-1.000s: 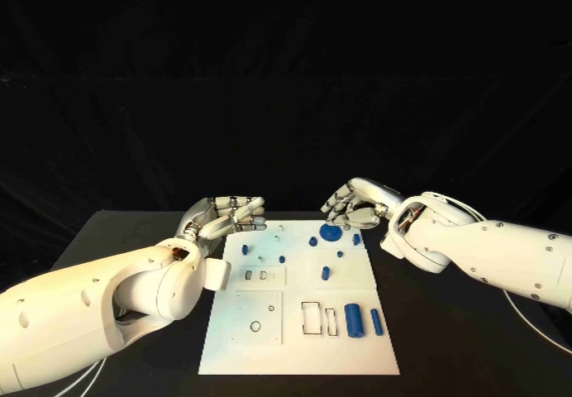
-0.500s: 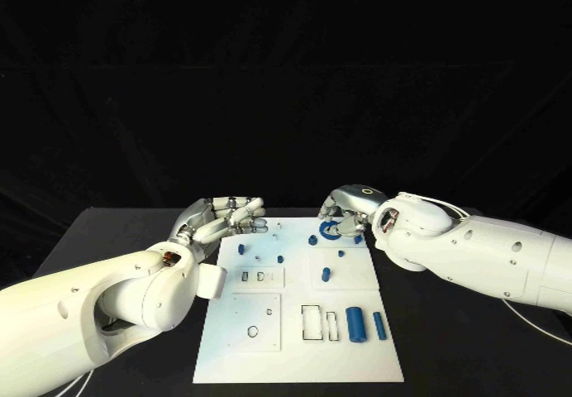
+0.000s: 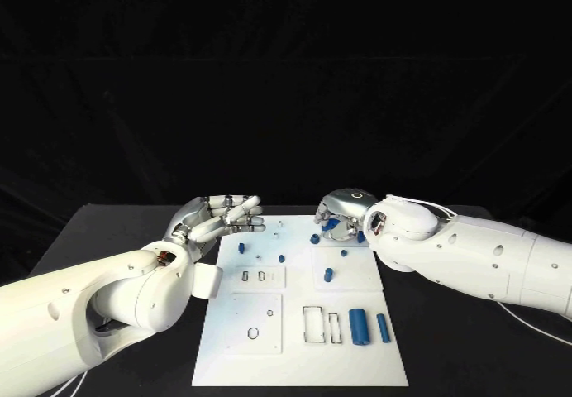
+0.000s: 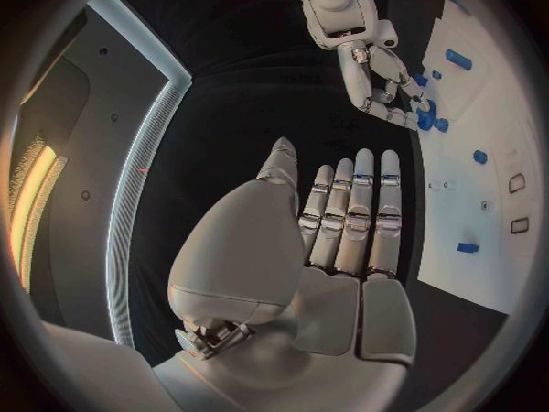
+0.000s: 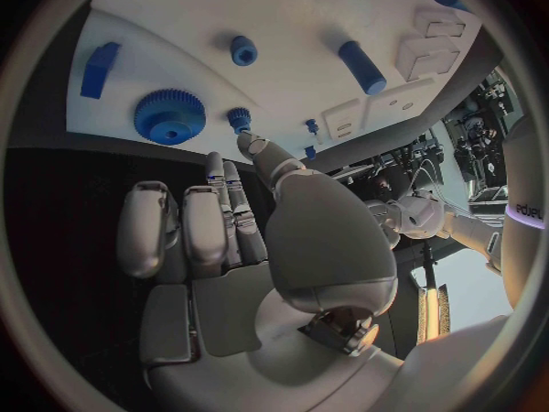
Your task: Assemble the parts on the task board
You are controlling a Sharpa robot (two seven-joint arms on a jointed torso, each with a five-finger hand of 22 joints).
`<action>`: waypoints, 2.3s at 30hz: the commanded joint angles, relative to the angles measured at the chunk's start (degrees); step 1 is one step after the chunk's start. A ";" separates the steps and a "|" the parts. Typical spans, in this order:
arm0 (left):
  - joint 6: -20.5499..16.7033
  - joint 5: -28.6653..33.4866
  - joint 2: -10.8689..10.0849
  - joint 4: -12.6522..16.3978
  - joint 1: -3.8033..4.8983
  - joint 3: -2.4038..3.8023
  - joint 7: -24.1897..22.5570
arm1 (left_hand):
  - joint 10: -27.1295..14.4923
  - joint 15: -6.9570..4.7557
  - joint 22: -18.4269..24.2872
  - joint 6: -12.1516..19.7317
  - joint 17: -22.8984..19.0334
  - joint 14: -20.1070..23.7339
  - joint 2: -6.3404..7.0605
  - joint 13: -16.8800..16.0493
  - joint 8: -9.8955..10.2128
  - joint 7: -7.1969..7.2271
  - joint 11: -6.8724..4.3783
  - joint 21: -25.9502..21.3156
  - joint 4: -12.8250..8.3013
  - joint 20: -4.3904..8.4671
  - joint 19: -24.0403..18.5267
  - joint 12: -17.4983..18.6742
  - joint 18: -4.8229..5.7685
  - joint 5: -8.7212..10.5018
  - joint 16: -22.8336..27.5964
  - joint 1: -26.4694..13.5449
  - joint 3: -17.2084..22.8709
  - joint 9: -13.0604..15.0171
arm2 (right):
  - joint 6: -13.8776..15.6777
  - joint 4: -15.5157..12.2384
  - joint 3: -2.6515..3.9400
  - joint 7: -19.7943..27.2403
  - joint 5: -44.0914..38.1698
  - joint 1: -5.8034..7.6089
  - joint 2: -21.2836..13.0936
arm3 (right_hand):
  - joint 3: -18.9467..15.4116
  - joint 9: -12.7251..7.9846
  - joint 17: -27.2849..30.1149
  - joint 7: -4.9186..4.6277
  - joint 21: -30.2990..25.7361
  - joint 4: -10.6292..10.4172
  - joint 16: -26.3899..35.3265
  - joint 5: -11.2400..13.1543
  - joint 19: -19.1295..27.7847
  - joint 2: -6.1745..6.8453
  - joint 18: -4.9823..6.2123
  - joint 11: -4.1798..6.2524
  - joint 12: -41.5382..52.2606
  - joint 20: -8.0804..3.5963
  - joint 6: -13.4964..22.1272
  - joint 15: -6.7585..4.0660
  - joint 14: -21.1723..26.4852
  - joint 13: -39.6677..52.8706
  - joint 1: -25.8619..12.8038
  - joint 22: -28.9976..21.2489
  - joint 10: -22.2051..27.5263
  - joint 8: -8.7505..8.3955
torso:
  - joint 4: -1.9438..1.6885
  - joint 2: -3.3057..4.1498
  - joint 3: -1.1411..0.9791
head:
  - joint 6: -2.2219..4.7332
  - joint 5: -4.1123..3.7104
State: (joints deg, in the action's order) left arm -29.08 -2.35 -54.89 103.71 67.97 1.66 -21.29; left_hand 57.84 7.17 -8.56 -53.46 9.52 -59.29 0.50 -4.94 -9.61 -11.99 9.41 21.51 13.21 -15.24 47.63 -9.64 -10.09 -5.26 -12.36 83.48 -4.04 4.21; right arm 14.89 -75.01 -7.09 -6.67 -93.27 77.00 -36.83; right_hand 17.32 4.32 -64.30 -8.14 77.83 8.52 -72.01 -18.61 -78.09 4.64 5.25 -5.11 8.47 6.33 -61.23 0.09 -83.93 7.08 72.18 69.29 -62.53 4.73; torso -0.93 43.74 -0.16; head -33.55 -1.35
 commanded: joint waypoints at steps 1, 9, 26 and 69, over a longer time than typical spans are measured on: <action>1.15 0.05 -0.03 0.31 0.20 0.07 -0.65 | -0.19 0.17 -0.04 0.10 0.08 0.39 -0.05 0.08 0.28 -0.20 0.11 0.18 -0.10 -0.11 0.40 0.23 -0.42 -0.15 0.19 -0.50 -0.38 -0.09 | -2.23 0.18 -0.01 -0.40 -1.65 -0.01 0.35 | 0.13 0.07 -0.38 -0.07 0.37 -0.45 -0.43 -0.02 -0.56 0.55 -1.18 0.00 0.25 0.00 0.24 0.20 -2.46 0.05 0.30 0.42 0.50 -0.22 | -0.10 0.31 0.05 | 0.09 0.01; 1.07 0.19 -0.36 0.34 0.43 0.08 -0.60 | -0.24 0.20 -0.03 0.14 0.08 0.48 -0.06 0.09 0.31 -0.24 0.15 0.18 -0.10 -0.11 0.37 0.28 -0.41 -0.16 0.25 -0.51 -0.39 -0.10 | -3.82 0.77 -0.06 -0.55 -1.70 -0.07 1.02 | 0.36 0.10 -1.26 -0.12 1.25 -0.65 -1.32 -0.08 -1.15 0.62 -1.41 -0.04 0.30 0.04 0.13 0.24 -2.49 0.04 0.30 1.81 0.60 -0.20 | -0.08 0.39 0.03 | -0.07 0.04; 1.85 0.32 -0.44 0.47 0.86 0.09 -0.48 | -0.36 0.30 0.00 0.23 0.10 0.67 0.01 0.12 0.40 -0.33 0.23 0.15 -0.09 -0.13 0.24 0.41 -0.39 -0.14 0.42 -0.57 -0.50 -0.12 | -4.82 1.41 -0.13 -0.09 -1.13 -0.22 1.95 | 1.31 0.23 -1.77 -0.25 2.19 -1.19 -2.15 -0.05 -1.60 0.00 -1.61 -0.03 0.72 0.12 -0.48 0.27 -2.28 0.11 0.61 3.27 0.14 0.01 | -0.46 1.07 0.13 | -0.48 0.33; 1.59 1.21 -0.73 -0.63 1.53 0.08 -0.02 | -0.63 0.85 0.38 0.36 0.05 2.70 -0.36 0.21 0.63 -0.46 0.49 -0.39 -0.32 -0.58 -1.11 0.92 -0.25 -0.20 1.69 -0.19 -0.43 -0.11 | 9.18 0.91 0.04 1.03 5.87 -0.35 2.75 | 4.13 1.59 -3.64 1.10 5.33 -5.39 -4.73 6.88 -4.01 -1.26 -2.52 1.52 2.22 -0.75 -4.25 -0.84 -2.25 0.39 -0.35 8.76 -5.09 1.31 | -0.64 1.36 0.29 | 0.06 -0.16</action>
State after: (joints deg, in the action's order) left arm -28.34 -1.63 -55.65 103.11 69.38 1.69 -21.05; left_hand 57.43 7.89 -8.25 -53.25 9.54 -56.93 0.52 -4.78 -9.17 -12.20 9.81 21.51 13.05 -15.87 46.99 -9.10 -10.07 -5.26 -11.03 83.46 -4.20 4.16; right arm 18.18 -74.22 -7.06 -5.96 -89.75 76.59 -34.39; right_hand 21.38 6.05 -67.89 -7.10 83.04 3.36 -76.45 -11.93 -81.89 3.28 3.48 -3.48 10.45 5.60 -65.37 -0.33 -83.92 7.44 72.28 74.94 -67.26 6.17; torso -1.57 45.09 0.12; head -33.69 -1.55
